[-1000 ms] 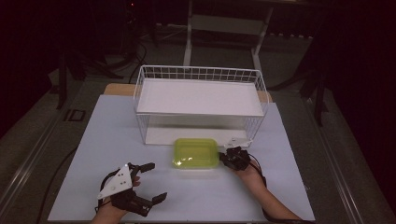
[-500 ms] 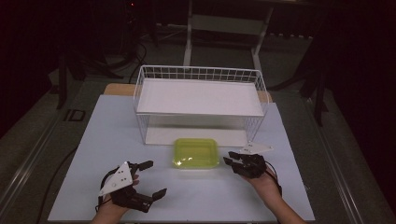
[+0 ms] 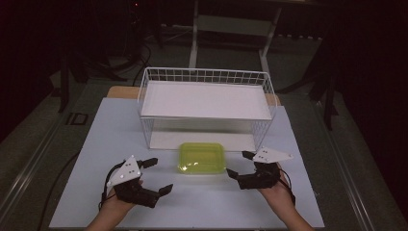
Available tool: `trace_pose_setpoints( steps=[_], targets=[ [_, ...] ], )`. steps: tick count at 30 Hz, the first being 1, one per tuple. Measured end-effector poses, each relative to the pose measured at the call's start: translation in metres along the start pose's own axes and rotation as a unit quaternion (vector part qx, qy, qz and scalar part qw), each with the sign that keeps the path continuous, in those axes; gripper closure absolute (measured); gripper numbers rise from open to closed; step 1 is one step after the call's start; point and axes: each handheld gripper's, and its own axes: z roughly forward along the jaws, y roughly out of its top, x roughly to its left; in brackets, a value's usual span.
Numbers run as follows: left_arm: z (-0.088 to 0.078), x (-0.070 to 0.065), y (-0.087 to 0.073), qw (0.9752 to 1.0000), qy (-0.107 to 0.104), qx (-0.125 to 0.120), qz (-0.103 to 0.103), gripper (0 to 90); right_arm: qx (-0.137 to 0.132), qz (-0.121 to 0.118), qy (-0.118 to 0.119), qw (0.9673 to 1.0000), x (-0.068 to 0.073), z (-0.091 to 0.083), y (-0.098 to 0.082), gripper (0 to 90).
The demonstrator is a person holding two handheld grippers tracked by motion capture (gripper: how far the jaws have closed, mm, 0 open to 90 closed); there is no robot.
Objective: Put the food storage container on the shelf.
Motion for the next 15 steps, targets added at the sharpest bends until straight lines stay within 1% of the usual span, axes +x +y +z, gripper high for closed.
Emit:
trace_pose_setpoints(
  steps=[1,2,3,4,5,6,7,8,9,10,11,12,13,15],
  targets=[
    [0.003,0.002,0.003,0.9999,0.001,0.014,-0.003,3.2,-0.005,0.001,-0.002,1.0,0.0,-0.001,0.0,15.0],
    [0.005,0.004,0.005,0.9996,-0.001,0.025,-0.009,3.2,-0.012,-0.005,-0.013,0.9998,0.001,-0.001,0.002,15.1],
    [0.007,0.006,0.007,0.9995,-0.007,0.024,-0.018,3.1,-0.018,-0.006,-0.016,0.9997,0.001,-0.002,0.002,15.4],
    [0.008,0.008,0.008,0.9994,-0.014,0.022,-0.024,3.2,-0.026,-0.002,-0.01,0.9996,-0.001,-0.003,0.003,17.6],
    [0.01,0.011,0.011,0.9989,-0.02,0.029,-0.032,3.2,-0.031,0.007,-0.005,0.9995,-0.002,-0.003,0.005,18.4],
    [0.012,0.012,0.012,0.9988,-0.022,0.026,-0.036,3.2,-0.034,0.018,0.001,0.9993,-0.005,-0.003,0.006,18.4],
    [0.015,0.014,0.015,0.9984,-0.021,0.031,-0.042,3.3,-0.03,0.035,0.004,0.9989,-0.007,-0.002,0.007,18.5],
    [0.016,0.016,0.017,0.998,-0.023,0.029,-0.05,3.3,-0.018,0.049,0.009,0.9986,-0.011,0.0,0.008,18.5],
    [0.018,0.016,0.018,0.998,-0.023,0.026,-0.053,3.4,-0.011,0.061,0.018,0.9979,-0.014,0.003,0.008,18.5],
    [0.02,0.017,0.02,0.9979,-0.024,0.028,-0.054,4.1,-0.01,0.068,0.019,0.9974,-0.017,0.005,0.008,18.5],
    [0.023,0.017,0.021,0.9975,-0.031,0.024,-0.059,4.4,-0.008,0.07,0.015,0.9974,-0.018,0.006,0.008,18.4],
    [0.024,0.017,0.022,0.9971,-0.034,0.024,-0.064,4.8,-0.001,0.071,0.007,0.9974,-0.02,0.009,0.009,18.4],
    [0.027,0.019,0.024,0.996,-0.037,0.028,-0.076,4.9,0.002,0.072,0.004,0.9974,-0.02,0.01,0.01,18.5],
    [0.031,0.022,0.027,0.994,-0.041,0.029,-0.097,5.0,0.014,0.076,0.005,0.997,-0.021,0.014,0.012,18.4]
  ],
)
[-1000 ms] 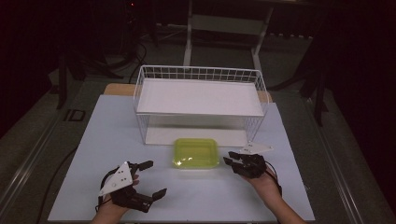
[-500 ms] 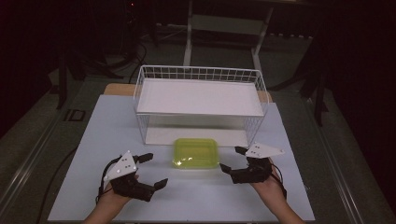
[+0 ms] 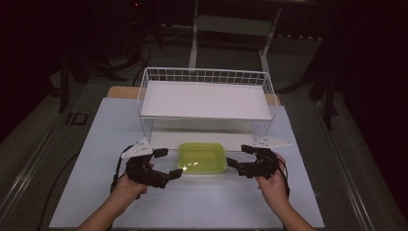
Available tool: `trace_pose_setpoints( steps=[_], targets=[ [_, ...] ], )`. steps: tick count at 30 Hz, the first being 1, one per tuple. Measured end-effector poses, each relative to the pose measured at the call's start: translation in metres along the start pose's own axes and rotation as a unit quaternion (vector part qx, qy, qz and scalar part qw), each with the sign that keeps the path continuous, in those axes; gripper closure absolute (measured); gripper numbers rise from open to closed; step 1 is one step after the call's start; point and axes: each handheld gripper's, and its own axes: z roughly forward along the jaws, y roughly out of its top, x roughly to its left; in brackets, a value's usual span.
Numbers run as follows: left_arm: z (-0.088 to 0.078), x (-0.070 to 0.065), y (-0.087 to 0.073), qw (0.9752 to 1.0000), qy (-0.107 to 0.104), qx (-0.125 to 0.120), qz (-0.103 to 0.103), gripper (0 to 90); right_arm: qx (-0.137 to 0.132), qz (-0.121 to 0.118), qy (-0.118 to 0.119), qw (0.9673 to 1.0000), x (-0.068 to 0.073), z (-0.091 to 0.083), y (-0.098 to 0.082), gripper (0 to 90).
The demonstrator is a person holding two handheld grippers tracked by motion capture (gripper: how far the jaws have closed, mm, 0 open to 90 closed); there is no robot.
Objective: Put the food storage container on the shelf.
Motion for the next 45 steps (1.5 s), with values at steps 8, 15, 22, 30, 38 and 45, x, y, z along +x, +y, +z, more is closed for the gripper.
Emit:
trace_pose_setpoints(
  steps=[8,15,22,30,38,45],
  targets=[
    [0.012,0.019,0.009,0.9975,-0.002,0.02,-0.068,4.0,0.045,0.06,0.013,0.9971,-0.01,0.018,0.007,13.4],
    [0.027,0.033,0.005,0.993,0.01,0.053,-0.105,4.1,0.083,0.115,0.011,0.9897,-0.019,0.035,0.004,11.5],
    [0.045,0.044,-0.001,0.9845,0.031,0.079,-0.153,5.7,0.107,0.173,0.005,0.979,-0.027,0.05,0.001,14.1],
    [0.063,0.052,-0.008,0.9615,0.073,0.116,-0.238,16.6,0.124,0.251,0.019,0.9598,-0.037,0.067,-0.008,30.4],
    [0.068,0.057,-0.015,0.948,0.074,0.144,-0.274,41.9,0.142,0.27,0.014,0.9522,-0.033,0.075,-0.012,48.8],
    [0.07,0.063,-0.018,0.9394,0.065,0.156,-0.298,64.0,0.153,0.286,0.005,0.9459,-0.037,0.076,-0.013,63.7]
  ],
)
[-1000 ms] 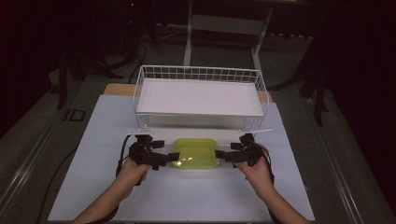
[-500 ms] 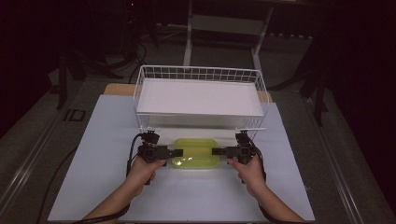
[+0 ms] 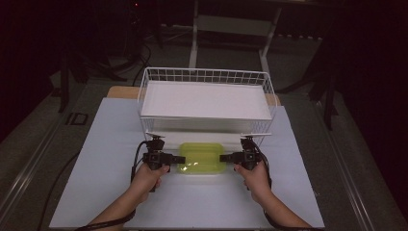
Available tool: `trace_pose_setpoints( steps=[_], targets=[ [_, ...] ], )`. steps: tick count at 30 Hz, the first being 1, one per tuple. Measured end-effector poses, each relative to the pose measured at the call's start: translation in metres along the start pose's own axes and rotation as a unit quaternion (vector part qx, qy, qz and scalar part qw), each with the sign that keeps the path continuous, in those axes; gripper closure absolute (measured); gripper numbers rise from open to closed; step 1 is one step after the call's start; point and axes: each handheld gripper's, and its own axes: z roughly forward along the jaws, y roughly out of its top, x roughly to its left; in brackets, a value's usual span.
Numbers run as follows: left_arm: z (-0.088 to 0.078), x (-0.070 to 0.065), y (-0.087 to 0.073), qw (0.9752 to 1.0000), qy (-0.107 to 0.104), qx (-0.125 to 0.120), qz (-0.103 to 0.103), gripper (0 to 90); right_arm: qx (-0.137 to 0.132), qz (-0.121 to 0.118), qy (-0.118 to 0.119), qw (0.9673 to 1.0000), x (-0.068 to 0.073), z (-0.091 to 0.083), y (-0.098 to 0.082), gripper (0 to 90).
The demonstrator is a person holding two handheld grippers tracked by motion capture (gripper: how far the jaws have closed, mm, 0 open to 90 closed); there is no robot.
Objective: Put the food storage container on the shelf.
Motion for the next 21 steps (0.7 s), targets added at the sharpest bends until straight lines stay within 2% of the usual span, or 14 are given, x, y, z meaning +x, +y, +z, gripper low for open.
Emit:
trace_pose_setpoints(
  steps=[4,5,7,12,15,21],
  targets=[
    [-0.0004,0.0011,0.0008,0.9999,-0.005,-0.006,-0.011,70.5,-0.001,0.0,0.003,1.0,0.0029,-0.0003,-0.0003,71.9],
    [-0.0006,-0.0009,0.0007,0.9999,0.004,-0.007,-0.006,72.6,-0.002,-0.004,0.004,1.0,0.004,0.0,-0.0003,73.4],
    [-0.0006,-0.0014,0.0008,0.9999,0.007,-0.008,-0.011,72.9,-0.005,-0.003,-0.002,1.0,0.0056,0.0005,-0.001,73.7],
    [-0.0015,-0.0036,0.0013,0.9999,0.012,0.0,-0.007,74.1,-0.005,0.009,0.007,0.9999,0.0042,-0.0003,-0.0032,75.0],
    [-0.0019,-0.005,0.001,0.9999,0.015,0.0,-0.007,74.6,-0.007,0.002,-0.001,1.0,0.007,-0.001,-0.0043,75.1],
    [-0.0027,-0.0063,-0.0005,0.9998,0.016,-0.001,-0.01,75.5,-0.007,0.005,-0.006,0.9999,0.0093,-0.0022,-0.0049,76.1]
  ],
)
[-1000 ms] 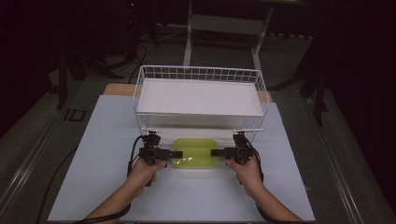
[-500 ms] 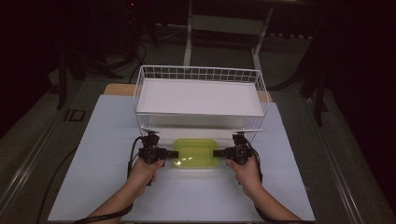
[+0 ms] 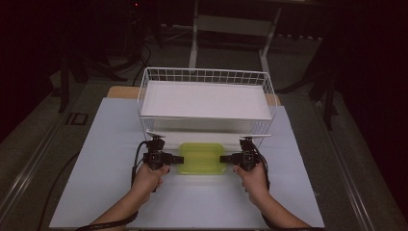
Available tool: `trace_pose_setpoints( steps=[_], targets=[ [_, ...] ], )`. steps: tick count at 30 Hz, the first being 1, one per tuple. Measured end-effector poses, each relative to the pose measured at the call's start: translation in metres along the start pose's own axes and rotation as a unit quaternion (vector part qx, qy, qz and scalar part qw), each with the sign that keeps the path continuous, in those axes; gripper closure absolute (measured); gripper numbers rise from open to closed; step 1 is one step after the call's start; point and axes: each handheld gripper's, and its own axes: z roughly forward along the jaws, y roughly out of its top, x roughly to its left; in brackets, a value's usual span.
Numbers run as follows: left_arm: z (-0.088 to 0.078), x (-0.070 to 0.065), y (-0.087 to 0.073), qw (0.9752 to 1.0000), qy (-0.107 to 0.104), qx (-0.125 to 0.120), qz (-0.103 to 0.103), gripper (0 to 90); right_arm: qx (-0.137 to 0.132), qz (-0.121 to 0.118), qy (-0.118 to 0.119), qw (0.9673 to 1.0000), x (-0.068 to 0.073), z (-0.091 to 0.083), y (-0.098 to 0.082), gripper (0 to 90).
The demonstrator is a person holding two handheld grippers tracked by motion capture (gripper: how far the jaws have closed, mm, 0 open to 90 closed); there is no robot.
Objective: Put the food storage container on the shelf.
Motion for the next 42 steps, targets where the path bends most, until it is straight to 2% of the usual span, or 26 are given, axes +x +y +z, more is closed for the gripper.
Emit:
trace_pose_setpoints(
  steps=[8,12,14,18,20,26,28,29,32,35,40,42],
  targets=[
    [-0.003,-0.003,-0.003,1.0,0.001,0.0,-0.001,76.9,-0.002,-0.003,-0.01,0.9999,0.005,-0.002,-0.002,77.4],
    [-0.005,-0.006,-0.005,0.9999,0.004,-0.01,0.007,79.6,-0.01,-0.013,-0.013,0.9998,0.009,-0.005,-0.003,78.9],
    [-0.006,-0.005,-0.006,0.9999,-0.002,-0.013,0.005,79.7,-0.013,-0.021,-0.017,0.9995,0.012,-0.008,-0.004,79.0],
    [-0.011,-0.007,-0.006,0.9992,-0.028,-0.029,0.005,80.2,-0.023,-0.022,-0.009,0.9994,0.013,-0.015,-0.004,79.1],
    [-0.014,-0.01,-0.005,0.9987,-0.03,-0.039,0.016,80.2,-0.029,-0.021,-0.007,0.9993,0.013,-0.018,-0.002,79.1],
    [-0.019,-0.011,0.002,0.9957,-0.055,-0.07,0.024,80.2,-0.051,-0.025,0.003,0.9984,0.016,-0.029,0.006,79.2],
    [-0.02,-0.012,0.003,0.9952,-0.056,-0.075,0.029,80.1,-0.056,-0.023,0.006,0.9981,0.016,-0.031,0.008,79.1],
    [-0.02,-0.012,0.005,0.9947,-0.058,-0.08,0.029,80.1,-0.06,-0.021,0.01,0.9979,0.016,-0.032,0.01,79.2],
    [-0.018,-0.012,0.01,0.993,-0.064,-0.093,0.034,80.0,-0.072,-0.027,0.0,0.9971,0.016,-0.032,0.016,79.1],
    [-0.014,-0.012,0.014,0.9916,-0.061,-0.105,0.044,79.8,-0.079,-0.027,-0.001,0.9965,0.012,-0.03,0.021,79.2],
    [-0.003,-0.006,0.024,0.9918,-0.053,-0.107,0.044,79.9,-0.09,-0.023,-0.013,0.9956,0.006,-0.023,0.028,79.1],
    [0.0,-0.003,0.027,0.9918,-0.051,-0.109,0.045,79.9,-0.088,-0.014,-0.017,0.9958,0.006,-0.021,0.03,79.1]
  ],
)
